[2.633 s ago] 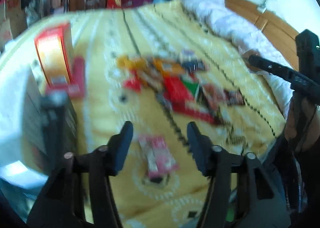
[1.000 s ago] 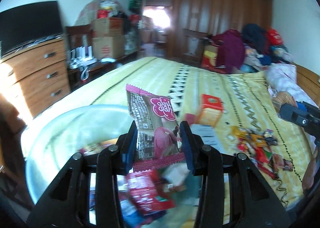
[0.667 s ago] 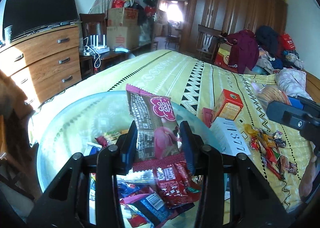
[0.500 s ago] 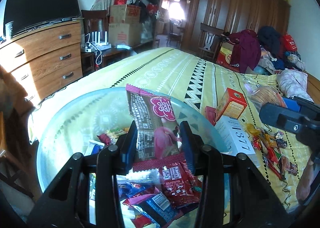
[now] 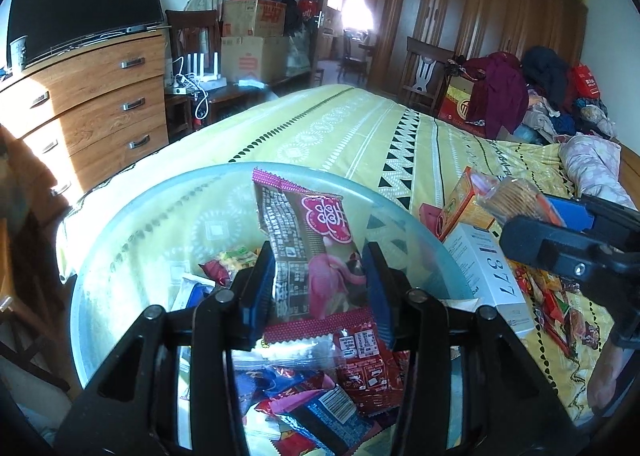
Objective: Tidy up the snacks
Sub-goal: 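Open both tools to drop the packs into the bowl, then move both tools back to the snack pile on the bed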
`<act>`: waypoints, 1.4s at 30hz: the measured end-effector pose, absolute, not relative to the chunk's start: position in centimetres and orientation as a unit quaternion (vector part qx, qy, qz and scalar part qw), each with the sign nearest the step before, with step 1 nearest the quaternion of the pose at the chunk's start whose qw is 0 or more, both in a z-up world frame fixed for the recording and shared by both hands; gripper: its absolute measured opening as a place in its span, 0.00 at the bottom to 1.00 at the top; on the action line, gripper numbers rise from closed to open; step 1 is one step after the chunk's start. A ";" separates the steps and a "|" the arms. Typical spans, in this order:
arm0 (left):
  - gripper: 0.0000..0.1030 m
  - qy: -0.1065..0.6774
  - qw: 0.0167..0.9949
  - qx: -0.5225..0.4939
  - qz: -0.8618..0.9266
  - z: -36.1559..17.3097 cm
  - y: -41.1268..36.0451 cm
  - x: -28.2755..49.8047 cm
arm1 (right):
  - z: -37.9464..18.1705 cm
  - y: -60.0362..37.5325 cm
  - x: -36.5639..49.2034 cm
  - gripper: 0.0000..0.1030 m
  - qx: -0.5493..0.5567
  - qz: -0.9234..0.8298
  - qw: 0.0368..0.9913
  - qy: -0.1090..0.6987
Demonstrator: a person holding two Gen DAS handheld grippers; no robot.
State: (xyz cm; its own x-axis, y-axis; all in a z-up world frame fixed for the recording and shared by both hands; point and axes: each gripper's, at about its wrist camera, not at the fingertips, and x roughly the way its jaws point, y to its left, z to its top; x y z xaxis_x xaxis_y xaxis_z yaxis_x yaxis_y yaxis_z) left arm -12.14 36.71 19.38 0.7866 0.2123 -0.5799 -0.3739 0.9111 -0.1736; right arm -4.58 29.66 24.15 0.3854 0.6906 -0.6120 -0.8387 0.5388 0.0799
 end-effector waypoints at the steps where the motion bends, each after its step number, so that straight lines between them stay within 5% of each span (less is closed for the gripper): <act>1: 0.46 0.288 0.934 -0.142 0.160 19.4 36.8 -12.1 | 24.1 29.7 -4.5 0.59 -0.121 0.464 0.823 0.304; 5: 0.63 0.289 0.932 -0.144 0.164 19.4 37.0 -12.0 | 24.4 29.6 -4.6 0.68 -0.116 0.462 0.826 0.301; 9: 0.90 0.291 0.931 -0.147 0.163 19.4 36.9 -12.1 | 24.3 28.7 -4.6 0.70 -0.107 0.457 0.830 0.302; 14: 0.91 0.273 0.939 -0.161 0.136 20.3 35.5 -12.3 | 21.9 23.5 -6.7 0.84 -0.086 0.428 0.845 0.308; 22: 0.91 0.250 0.963 -0.092 -0.038 23.7 22.0 -10.3 | 13.4 6.5 -10.8 0.85 -0.065 0.288 0.875 0.384; 29: 0.91 0.338 0.926 -0.046 -0.165 19.0 9.6 -6.4 | 9.3 -10.4 -8.7 0.84 0.021 0.137 0.890 0.435; 39: 0.91 0.416 0.891 -0.032 -0.178 13.0 2.9 0.0 | 2.6 -18.6 1.8 0.65 0.066 0.082 0.867 0.487; 42: 0.91 0.425 0.885 -0.036 -0.187 11.7 1.1 2.8 | 1.1 -19.2 2.0 0.41 0.055 0.087 0.868 0.486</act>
